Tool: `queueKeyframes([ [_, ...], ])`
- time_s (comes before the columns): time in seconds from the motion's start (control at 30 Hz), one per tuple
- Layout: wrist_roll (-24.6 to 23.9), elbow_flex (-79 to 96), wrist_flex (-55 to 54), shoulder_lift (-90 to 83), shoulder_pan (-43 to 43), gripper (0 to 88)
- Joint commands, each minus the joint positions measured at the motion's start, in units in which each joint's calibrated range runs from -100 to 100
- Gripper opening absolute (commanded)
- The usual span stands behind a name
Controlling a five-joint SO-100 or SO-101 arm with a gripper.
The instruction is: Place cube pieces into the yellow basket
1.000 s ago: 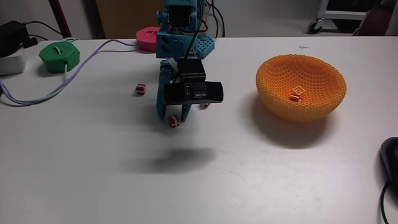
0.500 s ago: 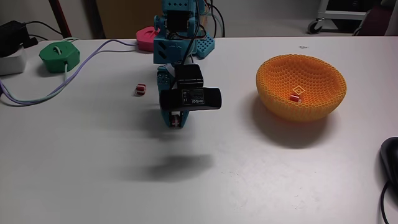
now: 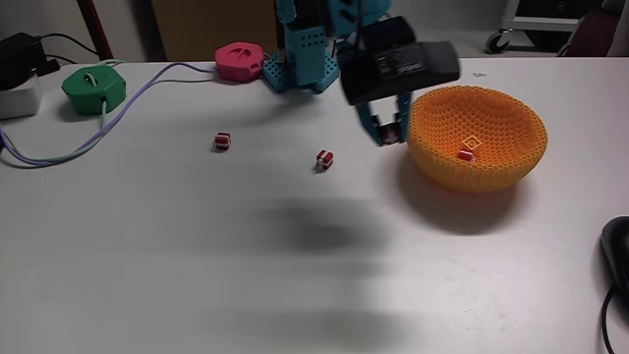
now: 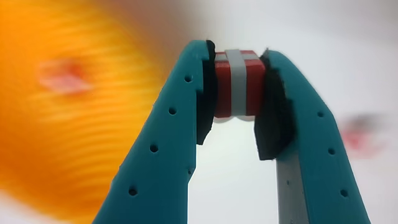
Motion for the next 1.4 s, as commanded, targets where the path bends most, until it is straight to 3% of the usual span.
queueKeyframes([
  [0.0, -11.77, -7.81, 1.99, 0.91, -14.12, 0.0],
  [0.1, -18.12, -11.28, 4.77, 1.95, -22.13, 0.0],
  [0.2, -19.15, -12.63, 6.51, 2.42, -25.21, 3.3],
  [0.23, -17.34, -12.24, 6.6, 2.42, -25.12, 11.8],
  [0.3, -10.31, -13.4, 8.25, 2.99, -23.07, 40.0],
  [0.33, -8.06, -13.69, 9.73, 2.99, -21.76, 44.6],
  [0.53, 1.32, -6.85, 12.51, -3.54, -10.86, 49.4],
  [0.7, 10.79, 5.77, 8.86, -11.78, 6.57, 46.1],
  [0.97, 11.87, 23.1, 2.25, -15.1, 18.59, 40.4],
  [1.37, 9.43, 33.88, -7.13, -14.62, 14.4, 37.3],
])
